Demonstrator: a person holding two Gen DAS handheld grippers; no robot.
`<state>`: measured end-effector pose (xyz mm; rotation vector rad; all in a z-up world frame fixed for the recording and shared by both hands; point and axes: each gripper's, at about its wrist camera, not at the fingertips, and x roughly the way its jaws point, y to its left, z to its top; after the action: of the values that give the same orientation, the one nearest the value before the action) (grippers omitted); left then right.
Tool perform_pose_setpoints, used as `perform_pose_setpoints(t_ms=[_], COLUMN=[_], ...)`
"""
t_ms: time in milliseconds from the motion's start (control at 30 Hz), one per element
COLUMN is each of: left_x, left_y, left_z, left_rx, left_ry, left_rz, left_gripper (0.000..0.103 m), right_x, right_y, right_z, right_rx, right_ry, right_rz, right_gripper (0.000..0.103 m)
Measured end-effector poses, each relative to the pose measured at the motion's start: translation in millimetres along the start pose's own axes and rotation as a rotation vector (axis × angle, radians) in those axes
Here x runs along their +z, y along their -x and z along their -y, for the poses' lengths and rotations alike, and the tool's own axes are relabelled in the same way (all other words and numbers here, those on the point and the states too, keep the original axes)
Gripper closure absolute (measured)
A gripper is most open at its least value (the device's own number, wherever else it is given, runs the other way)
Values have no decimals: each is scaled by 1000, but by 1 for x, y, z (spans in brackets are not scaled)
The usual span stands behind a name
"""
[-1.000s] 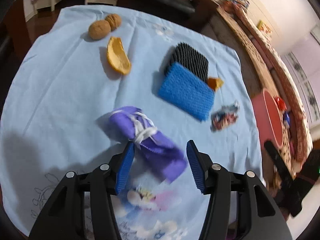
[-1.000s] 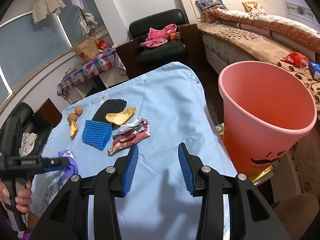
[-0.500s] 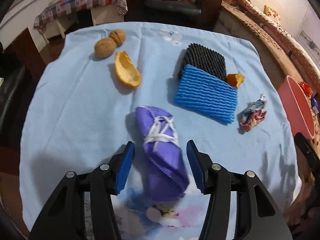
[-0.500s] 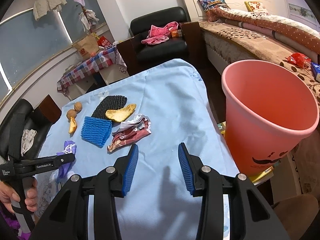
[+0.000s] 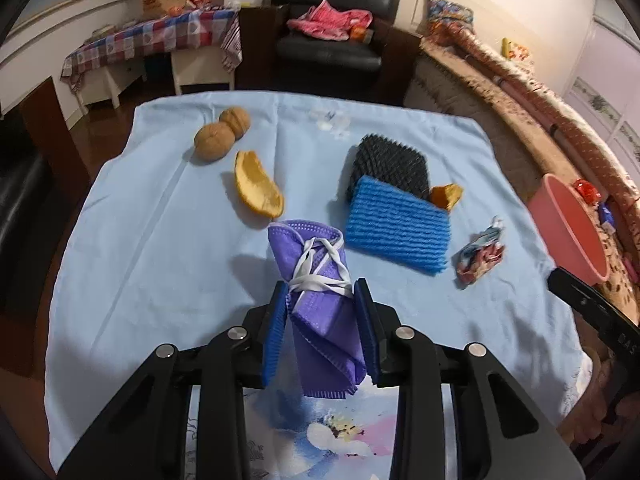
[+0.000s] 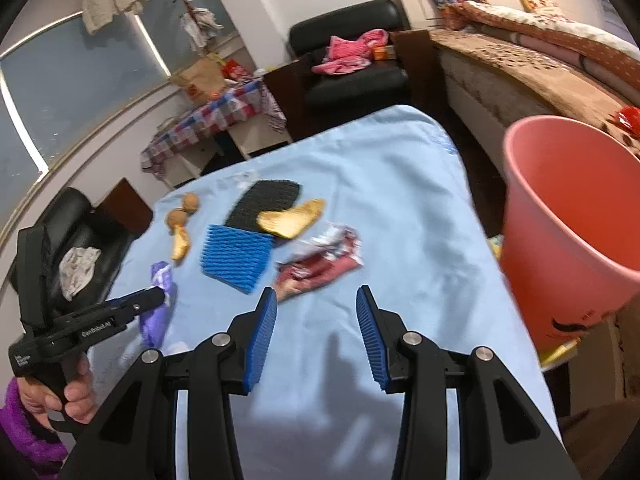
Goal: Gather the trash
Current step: 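Grasp the yellow crisp piece with the right tool while the left tool holds the purple bundle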
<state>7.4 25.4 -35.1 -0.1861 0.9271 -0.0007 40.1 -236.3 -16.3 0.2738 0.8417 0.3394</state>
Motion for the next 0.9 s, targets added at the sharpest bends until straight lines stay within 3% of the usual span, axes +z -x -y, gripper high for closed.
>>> perform_pose_setpoints(t_ms=[267, 500, 733, 900], left_x=[1, 3, 8, 8], left_y=[4, 5, 6, 3], left_z=[-10, -20, -25, -25], left_rx=[-54, -83, -102, -104], left_ry=[37, 72, 79, 79], left_rz=[28, 43, 52, 49], left_gripper=[70, 70, 69, 69], right_x=[27, 47, 51, 50], right_y=[-27, -72, -116, -124], right_z=[-35, -67, -74, -64], right_rx=[70, 7, -87, -91], right_ry=[52, 125, 153, 130], right_rz=[-16, -33, -83, -97], right_gripper=[59, 59, 79, 96])
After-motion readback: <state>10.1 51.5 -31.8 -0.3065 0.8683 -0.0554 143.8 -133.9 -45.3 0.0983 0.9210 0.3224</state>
